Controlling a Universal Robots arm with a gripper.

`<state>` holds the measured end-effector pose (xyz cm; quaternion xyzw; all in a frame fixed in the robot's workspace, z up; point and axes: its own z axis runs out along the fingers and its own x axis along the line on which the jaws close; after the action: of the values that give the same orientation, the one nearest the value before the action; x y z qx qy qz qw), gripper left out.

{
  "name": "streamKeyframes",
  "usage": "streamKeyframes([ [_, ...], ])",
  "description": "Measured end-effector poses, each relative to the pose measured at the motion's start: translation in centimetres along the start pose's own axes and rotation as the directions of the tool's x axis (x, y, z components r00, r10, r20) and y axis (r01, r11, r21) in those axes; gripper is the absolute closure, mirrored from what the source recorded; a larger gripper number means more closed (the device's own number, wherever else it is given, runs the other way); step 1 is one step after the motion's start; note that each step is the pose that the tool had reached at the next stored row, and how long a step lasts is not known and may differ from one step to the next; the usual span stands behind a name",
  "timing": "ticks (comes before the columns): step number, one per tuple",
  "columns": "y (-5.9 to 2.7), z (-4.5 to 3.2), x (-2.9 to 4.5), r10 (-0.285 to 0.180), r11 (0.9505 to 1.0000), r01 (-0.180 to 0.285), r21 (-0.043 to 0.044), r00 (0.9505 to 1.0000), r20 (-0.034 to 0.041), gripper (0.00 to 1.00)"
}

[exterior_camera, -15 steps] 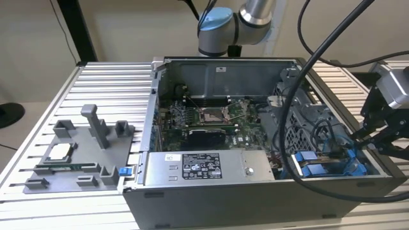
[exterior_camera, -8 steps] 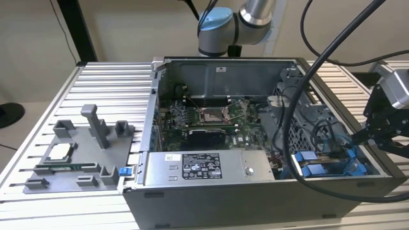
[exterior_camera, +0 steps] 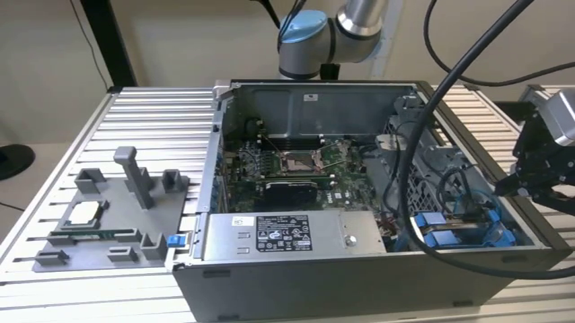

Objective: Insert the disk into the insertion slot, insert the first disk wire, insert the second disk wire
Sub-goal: 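Insert the second disk wire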

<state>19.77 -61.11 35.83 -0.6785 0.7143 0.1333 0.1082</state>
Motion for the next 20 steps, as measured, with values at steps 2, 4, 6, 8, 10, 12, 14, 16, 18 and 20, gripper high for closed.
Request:
streamKeyframes([
  [2, 0.42, -0.36, -0.11, -0.001, 1.0000, 0.001, 0.0012, 1.0000, 0.0064, 1.00],
  [4, 1.00, -0.62, -0.17, -0.002, 1.0000, 0.002, 0.0044, 0.9999, 0.0103, 1.00],
  [6, 1.54, -0.83, -0.22, -0.004, 0.9999, 0.004, 0.0111, 0.9999, 0.0111, 1.00],
  [8, 2.09, -1.03, -0.27, -0.007, 0.9998, 0.007, 0.0183, 0.9999, 0.0114, 1.00],
  [10, 2.62, -1.18, -0.31, -0.010, 0.9996, 0.010, 0.0268, 0.9999, 0.0115, 1.00],
  [12, 3.17, -1.24, -0.32, -0.014, 0.9993, 0.013, 0.0361, 0.9998, 0.0119, 1.00],
  [14, 3.81, -1.29, -0.31, -0.018, 0.9987, 0.017, 0.0475, 0.9998, 0.0123, 1.00],
  [16, 4.50, -1.29, -0.28, -0.022, 0.9981, 0.021, 0.0579, 0.9997, 0.0125, 1.00],
  [18, 5.27, -1.27, -0.24, -0.026, 0.9972, 0.025, 0.0697, 0.9996, 0.0129, 1.00],
  [20, 6.00, -1.25, -0.21, -0.031, 0.9962, 0.030, 0.0820, 0.9994, 0.0131, 1.00],
])
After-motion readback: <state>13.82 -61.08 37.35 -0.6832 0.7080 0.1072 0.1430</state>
